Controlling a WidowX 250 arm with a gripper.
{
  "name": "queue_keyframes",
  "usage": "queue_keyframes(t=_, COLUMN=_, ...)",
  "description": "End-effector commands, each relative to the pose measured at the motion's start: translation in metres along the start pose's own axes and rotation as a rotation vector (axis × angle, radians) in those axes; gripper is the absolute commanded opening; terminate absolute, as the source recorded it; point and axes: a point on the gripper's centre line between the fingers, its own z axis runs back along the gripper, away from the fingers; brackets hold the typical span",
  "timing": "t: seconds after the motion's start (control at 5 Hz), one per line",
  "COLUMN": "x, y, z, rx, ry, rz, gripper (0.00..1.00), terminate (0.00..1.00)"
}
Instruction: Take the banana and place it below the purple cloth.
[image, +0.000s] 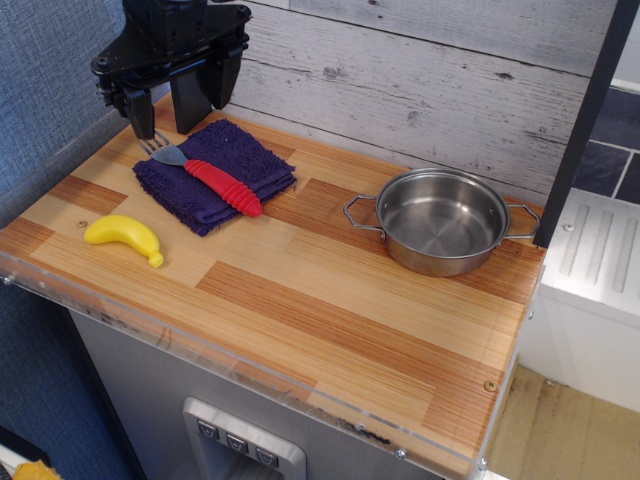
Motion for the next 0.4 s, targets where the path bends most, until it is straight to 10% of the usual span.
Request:
queue_keyframes(t=0.0, x=-0.0020, y=0.0159, z=0.0161, rx=-0.038, ry=-0.034, rz=0.020, gripper=1.00, terminate=0.00)
queue_keyframes(t=0.2, x=-0.0020, y=0.0159, z=0.0161, rx=-0.038, ry=-0.034, rz=0.020, gripper=1.00, terminate=1.00)
